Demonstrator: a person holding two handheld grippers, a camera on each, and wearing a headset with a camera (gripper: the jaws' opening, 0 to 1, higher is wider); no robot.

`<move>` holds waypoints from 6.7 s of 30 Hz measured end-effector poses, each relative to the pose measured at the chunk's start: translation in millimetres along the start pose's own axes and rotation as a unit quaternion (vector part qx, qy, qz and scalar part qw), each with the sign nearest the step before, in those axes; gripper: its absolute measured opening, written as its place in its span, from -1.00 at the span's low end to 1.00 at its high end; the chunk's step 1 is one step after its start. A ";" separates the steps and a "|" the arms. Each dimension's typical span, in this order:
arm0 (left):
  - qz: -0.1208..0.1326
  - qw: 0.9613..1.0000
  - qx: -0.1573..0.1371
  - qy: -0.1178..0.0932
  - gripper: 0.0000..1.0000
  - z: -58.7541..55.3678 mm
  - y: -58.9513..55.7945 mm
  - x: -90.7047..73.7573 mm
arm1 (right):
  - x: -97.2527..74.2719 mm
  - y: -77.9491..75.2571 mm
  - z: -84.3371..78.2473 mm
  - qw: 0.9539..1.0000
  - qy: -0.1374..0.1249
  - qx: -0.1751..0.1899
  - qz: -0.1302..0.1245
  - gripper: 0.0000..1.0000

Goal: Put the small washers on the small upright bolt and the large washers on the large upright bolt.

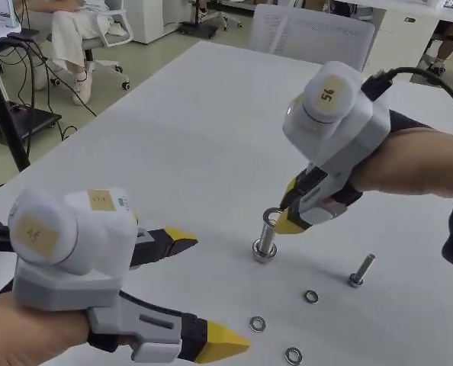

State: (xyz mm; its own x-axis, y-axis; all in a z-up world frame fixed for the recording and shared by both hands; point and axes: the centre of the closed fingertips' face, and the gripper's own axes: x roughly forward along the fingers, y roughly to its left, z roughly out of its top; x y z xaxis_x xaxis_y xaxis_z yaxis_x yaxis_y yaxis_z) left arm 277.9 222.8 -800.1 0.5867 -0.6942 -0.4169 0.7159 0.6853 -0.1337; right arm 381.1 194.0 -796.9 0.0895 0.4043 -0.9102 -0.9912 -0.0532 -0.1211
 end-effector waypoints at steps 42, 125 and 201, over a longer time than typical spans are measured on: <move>0.009 1.000 -0.008 -0.001 0.68 -1.0 3.2 -3.8 | 27.5 -3.1 -9.9 1.000 0.020 0.001 0.024 -0.53; 0.008 1.000 -0.009 0.001 0.68 -3.2 2.0 -4.4 | 46.3 6.3 -43.2 0.999 0.029 0.029 0.023 -0.32; -0.008 1.000 0.007 0.003 0.67 -0.9 -8.7 -0.5 | 47.5 50.3 -94.2 0.995 0.067 0.063 0.034 -0.58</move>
State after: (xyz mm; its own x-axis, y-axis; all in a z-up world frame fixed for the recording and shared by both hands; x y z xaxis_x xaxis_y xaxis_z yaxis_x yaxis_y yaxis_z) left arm 271.1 217.3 -799.6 0.5724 -0.7041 -0.4202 0.7310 0.6704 -0.1275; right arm 344.6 124.5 -883.6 0.0251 0.2771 -0.9605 -0.9991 0.0410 -0.0143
